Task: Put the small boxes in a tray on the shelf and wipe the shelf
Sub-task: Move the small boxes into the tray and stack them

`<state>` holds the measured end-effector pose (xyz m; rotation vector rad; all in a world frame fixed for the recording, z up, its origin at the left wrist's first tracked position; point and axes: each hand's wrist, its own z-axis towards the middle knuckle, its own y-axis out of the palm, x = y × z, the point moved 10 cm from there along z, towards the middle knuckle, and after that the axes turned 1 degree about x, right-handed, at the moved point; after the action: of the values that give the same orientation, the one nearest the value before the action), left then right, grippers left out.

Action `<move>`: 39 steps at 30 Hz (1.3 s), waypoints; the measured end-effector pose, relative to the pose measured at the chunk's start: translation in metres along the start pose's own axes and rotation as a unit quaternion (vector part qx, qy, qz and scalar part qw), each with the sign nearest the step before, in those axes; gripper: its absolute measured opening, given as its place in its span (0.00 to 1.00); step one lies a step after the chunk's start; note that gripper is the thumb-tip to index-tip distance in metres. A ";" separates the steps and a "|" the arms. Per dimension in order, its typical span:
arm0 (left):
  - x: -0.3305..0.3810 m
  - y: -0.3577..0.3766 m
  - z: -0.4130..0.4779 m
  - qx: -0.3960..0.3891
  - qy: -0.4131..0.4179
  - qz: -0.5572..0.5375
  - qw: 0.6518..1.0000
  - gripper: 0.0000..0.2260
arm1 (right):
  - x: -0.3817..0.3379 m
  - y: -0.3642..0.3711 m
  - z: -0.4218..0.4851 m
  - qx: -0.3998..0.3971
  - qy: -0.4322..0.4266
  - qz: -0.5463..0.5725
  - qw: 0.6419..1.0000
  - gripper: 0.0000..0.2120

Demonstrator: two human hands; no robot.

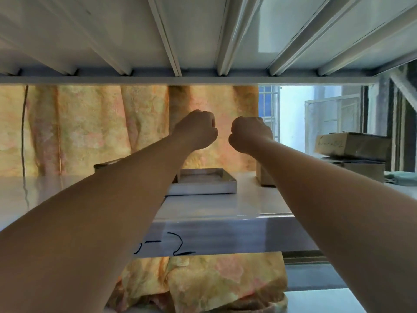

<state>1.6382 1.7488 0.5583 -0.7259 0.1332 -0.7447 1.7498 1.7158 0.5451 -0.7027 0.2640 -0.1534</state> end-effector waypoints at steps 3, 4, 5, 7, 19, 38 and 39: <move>0.033 0.016 0.008 -0.032 0.016 -0.007 0.999 0.12 | 0.030 -0.014 0.001 0.005 0.027 -0.022 0.999 0.08; 0.042 0.022 0.010 -0.045 0.015 -0.011 0.999 0.12 | 0.041 -0.018 0.002 0.006 0.033 -0.032 0.999 0.07; 0.050 0.029 0.013 -0.056 0.013 -0.018 0.998 0.12 | 0.051 -0.021 0.003 0.007 0.039 -0.043 0.998 0.04; 0.065 0.044 0.016 -0.080 0.006 -0.037 0.996 0.11 | 0.069 -0.025 0.004 0.002 0.046 -0.059 0.997 0.03; 0.135 0.117 0.005 -0.234 -0.066 -0.168 0.955 0.23 | 0.165 -0.043 0.002 0.003 0.116 -0.162 0.980 0.17; 0.155 0.138 -0.018 -0.330 -0.071 -0.020 0.941 0.20 | 0.232 -0.047 0.000 -0.016 0.182 -0.135 0.974 0.29; 0.154 0.139 -0.018 -0.329 -0.071 -0.015 0.942 0.20 | 0.236 -0.048 -0.001 -0.019 0.189 -0.128 0.973 0.30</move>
<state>1.8251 1.7077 0.4764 -1.4192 0.2443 -0.6734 1.9721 1.6256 0.5313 -0.7408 0.5417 -0.5332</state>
